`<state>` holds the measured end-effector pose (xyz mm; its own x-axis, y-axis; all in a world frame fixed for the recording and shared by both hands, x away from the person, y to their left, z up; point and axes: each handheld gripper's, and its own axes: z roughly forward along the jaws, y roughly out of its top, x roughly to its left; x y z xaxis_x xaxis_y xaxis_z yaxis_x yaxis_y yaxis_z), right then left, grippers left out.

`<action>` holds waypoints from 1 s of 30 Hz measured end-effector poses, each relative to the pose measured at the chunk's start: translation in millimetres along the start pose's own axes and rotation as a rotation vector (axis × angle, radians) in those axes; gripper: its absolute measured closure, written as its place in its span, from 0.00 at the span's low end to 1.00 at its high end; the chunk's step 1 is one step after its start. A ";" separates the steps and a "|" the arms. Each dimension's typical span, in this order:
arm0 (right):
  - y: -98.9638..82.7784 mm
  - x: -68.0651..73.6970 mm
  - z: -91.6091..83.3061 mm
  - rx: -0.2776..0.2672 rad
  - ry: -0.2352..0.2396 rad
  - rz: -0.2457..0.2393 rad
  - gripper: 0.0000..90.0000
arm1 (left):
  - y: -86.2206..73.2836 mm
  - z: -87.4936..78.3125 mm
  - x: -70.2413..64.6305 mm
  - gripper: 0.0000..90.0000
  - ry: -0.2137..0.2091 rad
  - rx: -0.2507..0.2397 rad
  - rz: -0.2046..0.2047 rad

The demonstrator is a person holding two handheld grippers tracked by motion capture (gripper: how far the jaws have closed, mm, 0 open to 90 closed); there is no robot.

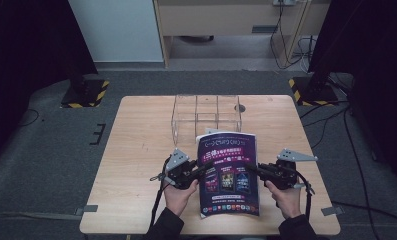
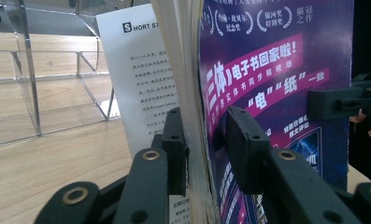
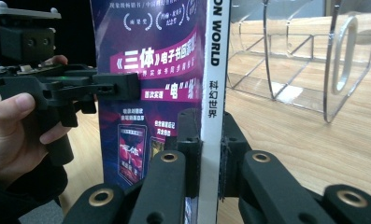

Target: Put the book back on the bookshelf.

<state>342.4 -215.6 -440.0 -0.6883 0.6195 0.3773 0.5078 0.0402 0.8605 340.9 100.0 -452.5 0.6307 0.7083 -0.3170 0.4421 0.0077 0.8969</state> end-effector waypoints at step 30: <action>33.4 13.4 -11.8 -0.099 -0.031 -0.014 0.92 | -42.7 -76.9 94.3 0.36 0.369 0.129 -0.042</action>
<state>344.0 -215.2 -402.2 -0.6778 0.6437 0.3553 0.4436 -0.0274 0.8958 332.5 220.7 -497.0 0.3492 0.9157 -0.1991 0.5539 -0.0303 0.8320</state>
